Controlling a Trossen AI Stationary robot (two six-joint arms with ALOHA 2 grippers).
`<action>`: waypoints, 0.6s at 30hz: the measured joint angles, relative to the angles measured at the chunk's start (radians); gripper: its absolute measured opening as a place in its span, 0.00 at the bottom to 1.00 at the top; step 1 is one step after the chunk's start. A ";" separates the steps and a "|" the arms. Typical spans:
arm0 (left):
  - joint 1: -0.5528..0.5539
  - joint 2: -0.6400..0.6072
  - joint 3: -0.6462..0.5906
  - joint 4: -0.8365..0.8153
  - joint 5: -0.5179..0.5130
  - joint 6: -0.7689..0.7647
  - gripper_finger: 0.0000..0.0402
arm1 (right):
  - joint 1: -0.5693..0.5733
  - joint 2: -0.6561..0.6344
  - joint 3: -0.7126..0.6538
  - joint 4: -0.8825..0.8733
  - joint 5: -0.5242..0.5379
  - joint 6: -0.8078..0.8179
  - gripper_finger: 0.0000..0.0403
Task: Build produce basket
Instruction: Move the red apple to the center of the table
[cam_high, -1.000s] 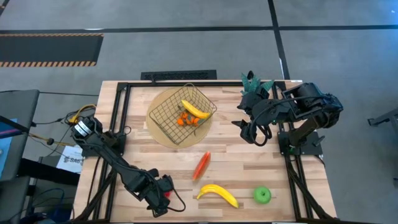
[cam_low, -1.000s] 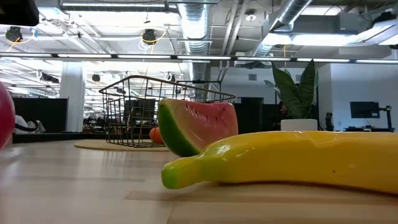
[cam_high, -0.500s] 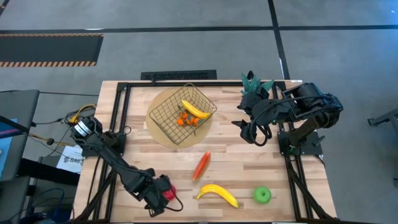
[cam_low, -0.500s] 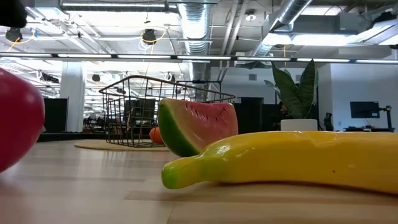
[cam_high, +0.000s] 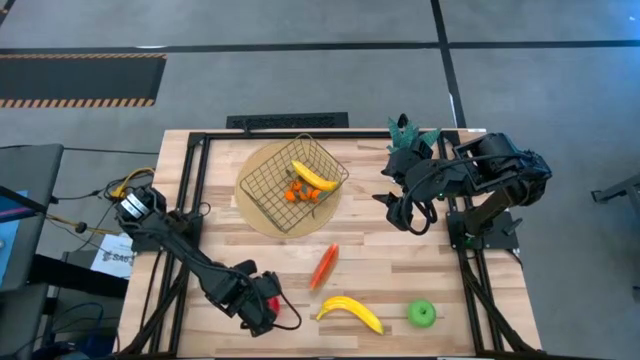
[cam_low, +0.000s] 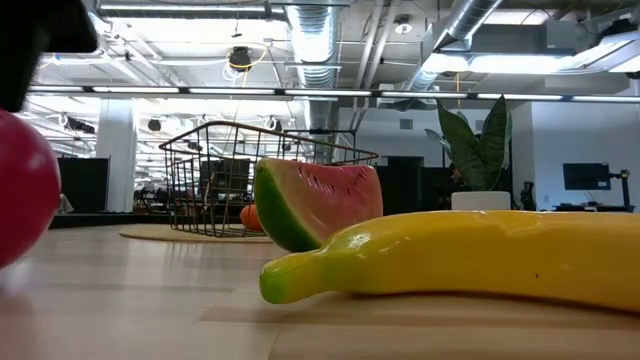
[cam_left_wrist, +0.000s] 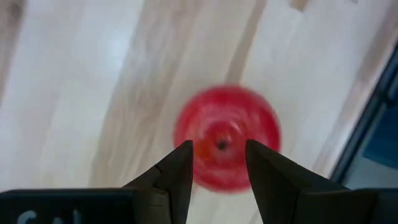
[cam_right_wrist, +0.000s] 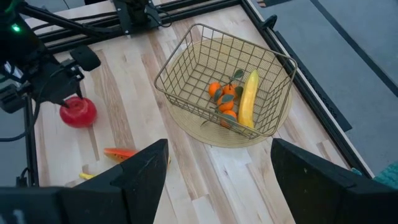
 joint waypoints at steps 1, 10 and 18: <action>0.002 0.000 0.000 0.000 -0.008 0.007 0.33 | 0.000 0.000 0.000 0.000 0.000 -0.003 0.75; 0.002 0.000 0.000 0.000 -0.006 0.050 0.33 | 0.000 -0.020 -0.001 0.000 0.000 -0.021 0.75; 0.014 0.000 0.000 0.050 0.060 0.198 0.33 | 0.000 -0.122 0.000 0.000 0.000 0.018 0.75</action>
